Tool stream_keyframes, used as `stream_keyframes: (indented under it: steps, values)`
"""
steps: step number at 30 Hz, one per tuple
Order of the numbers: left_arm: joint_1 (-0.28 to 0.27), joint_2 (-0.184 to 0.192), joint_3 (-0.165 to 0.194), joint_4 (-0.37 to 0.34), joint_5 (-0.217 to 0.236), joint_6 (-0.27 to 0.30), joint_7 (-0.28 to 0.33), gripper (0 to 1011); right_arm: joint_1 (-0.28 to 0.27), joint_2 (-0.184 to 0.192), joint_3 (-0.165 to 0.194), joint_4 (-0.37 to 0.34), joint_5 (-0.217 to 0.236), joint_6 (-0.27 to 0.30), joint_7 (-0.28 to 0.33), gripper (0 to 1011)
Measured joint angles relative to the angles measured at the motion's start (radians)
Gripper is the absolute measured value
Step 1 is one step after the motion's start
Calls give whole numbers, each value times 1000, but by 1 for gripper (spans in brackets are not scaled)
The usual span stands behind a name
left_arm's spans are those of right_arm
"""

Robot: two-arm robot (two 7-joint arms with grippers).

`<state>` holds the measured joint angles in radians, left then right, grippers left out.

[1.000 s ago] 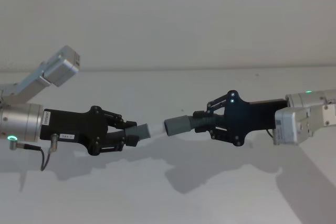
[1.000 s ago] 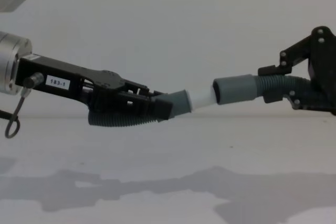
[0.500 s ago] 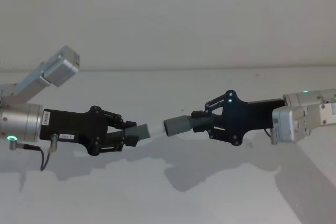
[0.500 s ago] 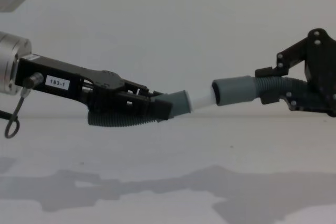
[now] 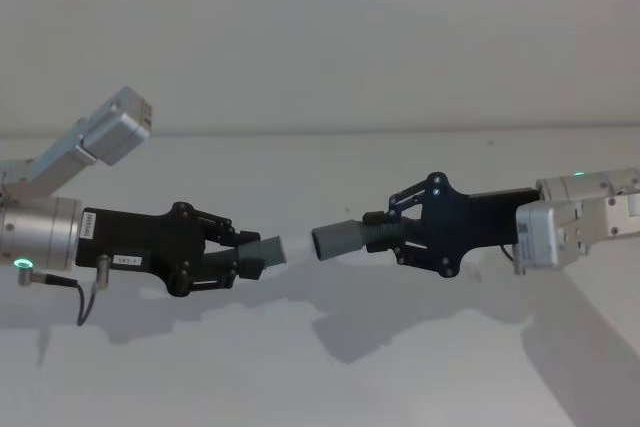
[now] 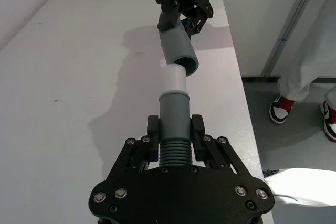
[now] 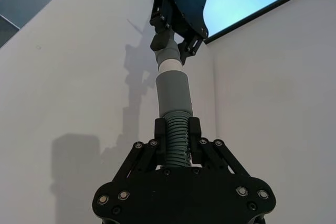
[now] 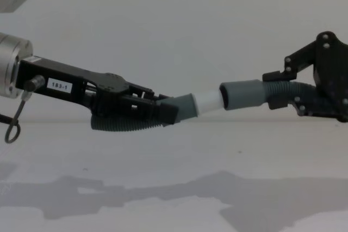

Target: Use both hands to pick up one end of the pipe from the table, align the ends, and insert them.

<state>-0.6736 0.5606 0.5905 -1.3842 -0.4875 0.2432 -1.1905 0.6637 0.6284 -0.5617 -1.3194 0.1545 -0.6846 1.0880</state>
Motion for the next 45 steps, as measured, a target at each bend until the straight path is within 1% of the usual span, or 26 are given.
stream_keyframes:
  steps: [27,45]
  values:
    - [0,-2,0,-1,-2,0,0,327,10,25,-17,11,29,-1,7,226]
    - [0,-1,0,0,-2,0,0,327,16,35,-27,19,37,-4,1,226]
